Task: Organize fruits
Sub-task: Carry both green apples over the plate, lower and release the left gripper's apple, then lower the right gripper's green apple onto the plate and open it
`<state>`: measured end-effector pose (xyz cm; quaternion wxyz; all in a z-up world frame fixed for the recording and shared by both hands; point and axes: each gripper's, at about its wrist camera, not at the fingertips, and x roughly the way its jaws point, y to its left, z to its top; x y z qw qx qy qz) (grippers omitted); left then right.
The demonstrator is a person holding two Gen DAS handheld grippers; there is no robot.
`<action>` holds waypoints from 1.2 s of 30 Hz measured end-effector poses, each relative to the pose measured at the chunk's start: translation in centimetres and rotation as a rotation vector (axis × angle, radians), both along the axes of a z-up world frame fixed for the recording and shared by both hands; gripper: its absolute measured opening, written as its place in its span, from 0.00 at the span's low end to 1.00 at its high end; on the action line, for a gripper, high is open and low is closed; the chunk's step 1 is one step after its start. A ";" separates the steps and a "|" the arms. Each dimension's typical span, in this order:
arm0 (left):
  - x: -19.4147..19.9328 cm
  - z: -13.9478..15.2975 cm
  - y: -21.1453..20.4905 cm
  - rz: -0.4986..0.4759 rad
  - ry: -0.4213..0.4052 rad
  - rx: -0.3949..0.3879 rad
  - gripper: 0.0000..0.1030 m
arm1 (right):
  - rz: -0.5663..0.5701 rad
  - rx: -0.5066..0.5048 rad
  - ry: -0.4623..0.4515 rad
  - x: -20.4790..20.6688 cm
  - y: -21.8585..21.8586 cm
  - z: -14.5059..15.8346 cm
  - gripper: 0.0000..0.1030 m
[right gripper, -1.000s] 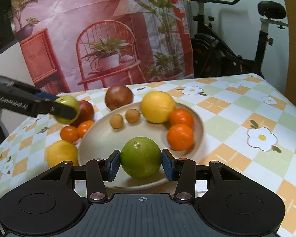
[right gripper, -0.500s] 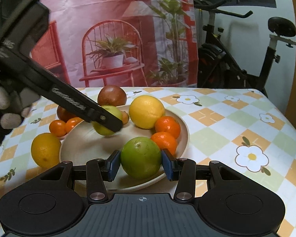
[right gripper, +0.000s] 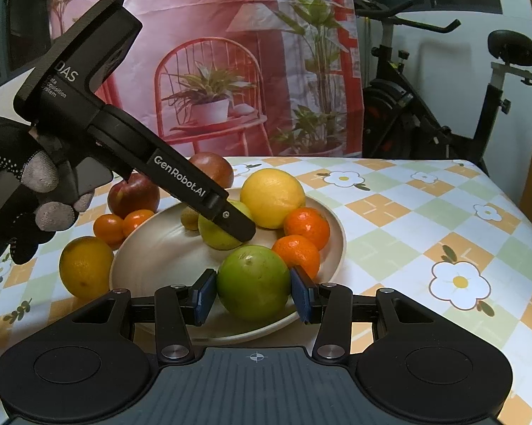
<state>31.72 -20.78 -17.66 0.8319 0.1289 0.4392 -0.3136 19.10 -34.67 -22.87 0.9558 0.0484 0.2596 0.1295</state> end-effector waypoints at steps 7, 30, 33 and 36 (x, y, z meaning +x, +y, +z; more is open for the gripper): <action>0.2 0.0 0.0 0.013 0.014 -0.010 0.49 | 0.000 0.002 0.000 0.0 0.0 0.0 0.41; -4.6 3.5 4.5 0.211 -0.135 -0.122 0.58 | -0.028 0.182 -0.047 -0.9 -2.9 -0.1 0.49; -5.7 3.8 6.5 0.288 -0.149 -0.162 0.58 | -0.027 0.185 -0.048 -1.0 -2.9 -0.1 0.50; -6.5 4.3 8.4 0.330 -0.181 -0.147 0.58 | -0.025 0.192 -0.051 -1.1 -3.0 -0.1 0.50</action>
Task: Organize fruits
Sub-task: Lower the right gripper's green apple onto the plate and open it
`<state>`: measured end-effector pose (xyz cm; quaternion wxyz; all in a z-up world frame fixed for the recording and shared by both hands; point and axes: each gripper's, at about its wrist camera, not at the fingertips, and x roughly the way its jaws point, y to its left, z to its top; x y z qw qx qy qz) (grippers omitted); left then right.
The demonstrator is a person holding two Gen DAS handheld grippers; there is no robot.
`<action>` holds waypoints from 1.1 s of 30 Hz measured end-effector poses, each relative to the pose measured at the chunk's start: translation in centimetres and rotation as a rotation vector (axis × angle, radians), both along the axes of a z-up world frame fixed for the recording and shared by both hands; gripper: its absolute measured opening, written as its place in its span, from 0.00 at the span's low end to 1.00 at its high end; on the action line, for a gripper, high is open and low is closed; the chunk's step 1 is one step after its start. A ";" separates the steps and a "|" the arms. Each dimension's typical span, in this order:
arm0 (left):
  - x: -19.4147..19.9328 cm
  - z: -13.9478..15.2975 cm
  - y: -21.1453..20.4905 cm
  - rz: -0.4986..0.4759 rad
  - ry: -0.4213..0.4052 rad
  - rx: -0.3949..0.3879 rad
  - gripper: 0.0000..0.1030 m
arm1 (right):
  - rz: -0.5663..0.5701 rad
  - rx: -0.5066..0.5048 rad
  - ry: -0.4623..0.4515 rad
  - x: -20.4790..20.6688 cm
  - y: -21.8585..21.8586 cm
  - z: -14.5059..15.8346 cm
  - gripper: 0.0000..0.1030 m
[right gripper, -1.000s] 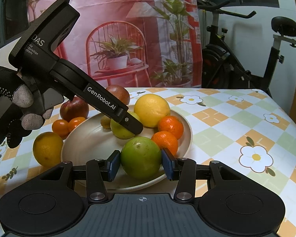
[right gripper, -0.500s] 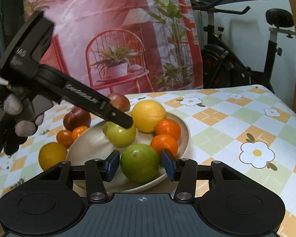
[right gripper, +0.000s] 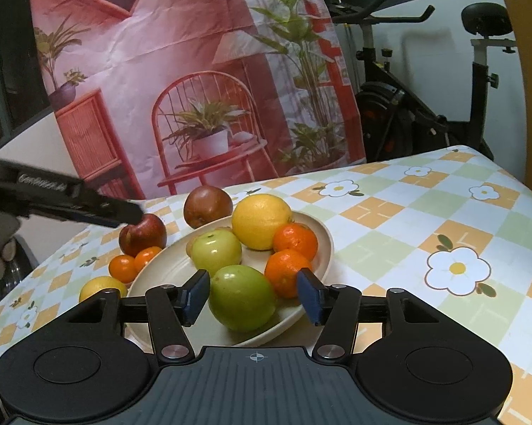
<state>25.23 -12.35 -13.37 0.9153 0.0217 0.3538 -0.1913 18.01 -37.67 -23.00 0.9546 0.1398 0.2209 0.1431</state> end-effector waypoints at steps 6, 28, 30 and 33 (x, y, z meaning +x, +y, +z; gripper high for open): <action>-0.3 1.0 3.9 0.083 -0.028 0.039 0.58 | -0.002 0.029 -0.004 -0.2 -0.2 0.0 0.50; -2.4 1.8 6.9 0.095 -0.106 0.083 0.75 | -0.226 0.031 -0.016 -2.4 2.3 2.5 0.79; -2.3 1.9 7.2 0.080 -0.098 0.088 0.75 | -0.232 0.012 -0.015 -2.3 3.3 2.8 0.80; -2.3 1.9 7.6 0.051 -0.100 0.125 0.76 | -0.211 -0.017 -0.015 -2.4 5.0 3.1 0.82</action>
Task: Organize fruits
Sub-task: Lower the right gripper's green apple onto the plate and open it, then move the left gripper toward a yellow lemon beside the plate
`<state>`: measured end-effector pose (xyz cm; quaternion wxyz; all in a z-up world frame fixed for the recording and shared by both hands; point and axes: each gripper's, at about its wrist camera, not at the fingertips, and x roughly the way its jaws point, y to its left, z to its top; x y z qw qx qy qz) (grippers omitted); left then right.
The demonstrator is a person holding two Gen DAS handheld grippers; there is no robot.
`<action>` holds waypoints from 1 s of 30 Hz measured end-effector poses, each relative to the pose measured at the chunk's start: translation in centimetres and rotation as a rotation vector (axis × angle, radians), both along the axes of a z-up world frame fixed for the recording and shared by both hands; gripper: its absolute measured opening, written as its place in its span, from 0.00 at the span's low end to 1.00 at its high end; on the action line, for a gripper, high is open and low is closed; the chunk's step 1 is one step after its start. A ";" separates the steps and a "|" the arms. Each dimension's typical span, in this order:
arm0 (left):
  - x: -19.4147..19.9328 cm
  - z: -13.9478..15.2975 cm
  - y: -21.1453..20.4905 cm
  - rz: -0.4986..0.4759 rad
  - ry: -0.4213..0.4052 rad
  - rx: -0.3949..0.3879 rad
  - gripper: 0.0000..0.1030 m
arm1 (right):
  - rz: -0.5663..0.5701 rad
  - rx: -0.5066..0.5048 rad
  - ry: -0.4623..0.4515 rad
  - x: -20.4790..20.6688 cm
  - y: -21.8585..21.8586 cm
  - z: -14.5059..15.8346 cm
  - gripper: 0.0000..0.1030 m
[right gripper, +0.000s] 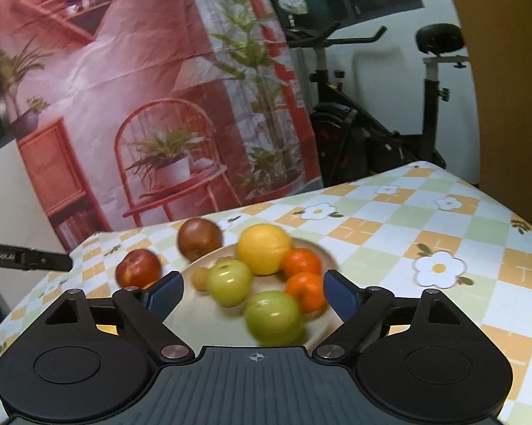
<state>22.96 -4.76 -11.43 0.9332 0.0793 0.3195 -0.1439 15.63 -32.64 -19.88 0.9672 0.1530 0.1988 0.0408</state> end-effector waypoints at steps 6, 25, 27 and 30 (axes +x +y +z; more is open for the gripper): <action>-0.4 0.2 0.3 -0.053 -0.031 0.051 0.85 | 0.038 -0.036 0.052 0.1 2.9 0.2 0.86; -0.8 -0.9 1.2 -0.168 0.000 0.095 0.86 | 0.072 -0.089 0.137 0.0 5.8 0.0 1.00; -0.5 -1.1 1.6 -0.174 0.041 0.055 0.86 | 0.068 -0.111 0.142 0.0 6.2 -0.2 1.00; -0.3 -1.7 2.0 -0.178 0.063 0.034 0.85 | 0.086 -0.147 0.153 0.0 6.8 -0.4 1.00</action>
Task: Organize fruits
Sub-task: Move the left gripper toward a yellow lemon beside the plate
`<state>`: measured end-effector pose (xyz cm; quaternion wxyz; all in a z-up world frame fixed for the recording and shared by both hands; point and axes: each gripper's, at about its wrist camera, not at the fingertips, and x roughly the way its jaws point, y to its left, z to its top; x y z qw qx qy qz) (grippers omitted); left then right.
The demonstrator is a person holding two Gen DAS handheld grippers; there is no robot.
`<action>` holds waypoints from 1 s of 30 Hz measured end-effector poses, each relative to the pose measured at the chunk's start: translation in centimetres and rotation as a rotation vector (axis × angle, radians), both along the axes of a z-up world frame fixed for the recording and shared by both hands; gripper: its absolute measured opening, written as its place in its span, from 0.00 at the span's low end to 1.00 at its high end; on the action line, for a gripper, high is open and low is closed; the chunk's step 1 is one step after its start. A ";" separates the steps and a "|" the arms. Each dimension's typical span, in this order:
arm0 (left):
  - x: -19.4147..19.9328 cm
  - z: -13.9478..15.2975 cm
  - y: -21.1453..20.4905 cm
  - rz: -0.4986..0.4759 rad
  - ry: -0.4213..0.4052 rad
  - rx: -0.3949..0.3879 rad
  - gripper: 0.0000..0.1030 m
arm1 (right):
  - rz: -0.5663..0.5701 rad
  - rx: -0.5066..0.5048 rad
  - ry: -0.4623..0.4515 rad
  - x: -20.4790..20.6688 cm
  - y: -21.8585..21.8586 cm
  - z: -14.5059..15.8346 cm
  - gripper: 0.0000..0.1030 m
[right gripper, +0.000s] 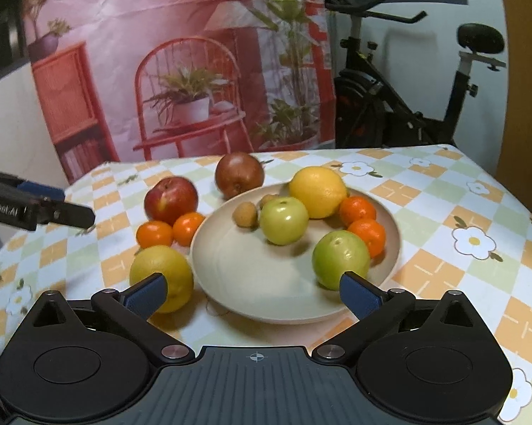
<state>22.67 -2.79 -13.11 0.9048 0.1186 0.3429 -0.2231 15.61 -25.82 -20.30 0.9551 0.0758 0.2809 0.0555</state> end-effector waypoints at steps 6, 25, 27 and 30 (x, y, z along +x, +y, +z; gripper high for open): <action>0.6 -0.9 0.5 0.014 0.030 -0.017 0.85 | 0.041 -0.007 0.021 0.2 0.3 0.3 1.00; 2.6 -1.7 -0.9 -0.005 0.125 -0.065 0.41 | 0.209 0.053 0.093 0.8 1.2 0.0 0.82; 2.7 -1.7 -1.2 -0.016 0.134 -0.083 0.41 | 0.223 0.051 0.090 0.7 1.4 0.1 0.78; 2.7 -2.0 -1.9 -0.040 0.142 -0.090 0.40 | 0.228 0.058 0.088 0.7 1.4 0.2 0.69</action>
